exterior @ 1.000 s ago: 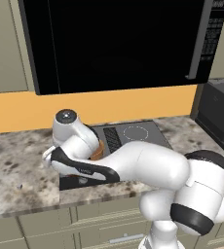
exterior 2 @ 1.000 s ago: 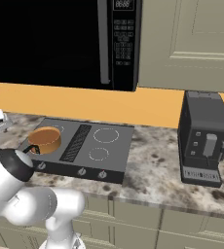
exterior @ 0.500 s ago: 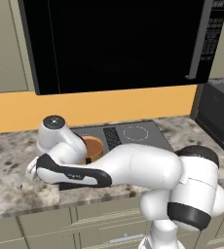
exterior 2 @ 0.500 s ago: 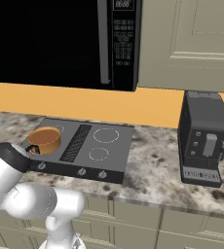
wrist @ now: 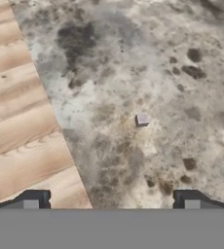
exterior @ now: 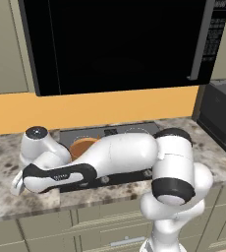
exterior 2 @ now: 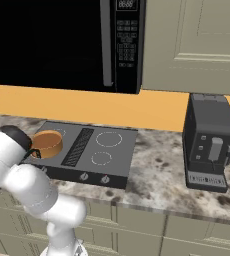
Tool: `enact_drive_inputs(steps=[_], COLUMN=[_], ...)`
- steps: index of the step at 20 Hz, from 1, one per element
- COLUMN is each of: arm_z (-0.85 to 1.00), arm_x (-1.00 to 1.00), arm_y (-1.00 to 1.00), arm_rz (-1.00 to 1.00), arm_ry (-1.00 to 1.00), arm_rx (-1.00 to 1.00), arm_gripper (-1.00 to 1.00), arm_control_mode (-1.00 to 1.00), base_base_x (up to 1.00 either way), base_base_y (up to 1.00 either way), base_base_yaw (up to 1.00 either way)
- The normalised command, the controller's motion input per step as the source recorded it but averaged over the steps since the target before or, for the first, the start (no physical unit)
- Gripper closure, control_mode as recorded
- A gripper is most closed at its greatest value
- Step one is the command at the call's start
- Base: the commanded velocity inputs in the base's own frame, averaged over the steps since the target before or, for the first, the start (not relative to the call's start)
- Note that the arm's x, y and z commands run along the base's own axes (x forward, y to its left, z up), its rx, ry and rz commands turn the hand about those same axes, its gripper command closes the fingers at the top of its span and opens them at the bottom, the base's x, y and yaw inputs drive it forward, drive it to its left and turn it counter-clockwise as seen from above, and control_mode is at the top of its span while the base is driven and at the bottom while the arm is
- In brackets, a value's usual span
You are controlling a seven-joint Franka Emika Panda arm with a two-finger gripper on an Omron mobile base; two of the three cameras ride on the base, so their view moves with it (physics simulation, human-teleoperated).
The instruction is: Pick up the sugar cube(s) and place them in the saucepan with hot chocolate.
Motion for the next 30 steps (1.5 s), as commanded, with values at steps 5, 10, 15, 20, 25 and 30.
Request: enact_drive_inputs(steps=[5, 10, 15, 20, 25, 30], arm_z=[-0.27, -0.24, -0.21, -0.03, -0.05, -0.22], arm_x=[-0.01, 0.00, 0.02, 0.06, 0.09, 0.20], arm_y=[0.15, 0.00, 0.01, 0.24, 0.23, 0.00], arm_rz=[0.01, 0.00, -0.02, -0.01, -0.01, -0.05], arm_ry=[0.10, 0.09, 0.07, 0.00, 0.00, 0.00], arm_rx=[-0.07, -0.13, -0.17, -0.09, -0.07, -0.12], arm_gripper=[-1.00, -1.00, -1.00, -1.00, -1.00, -1.00], arm_control_mode=[-1.00, -1.00, -1.00, -1.00, -1.00, -1.00], base_base_x=[0.00, 0.00, 0.00, 0.00, 0.00, 0.00], base_base_y=[0.00, 0.00, 0.00, 0.00, 0.00, 0.00], base_base_yaw=[0.00, 0.00, 0.00, 0.00, 0.00, 0.00])
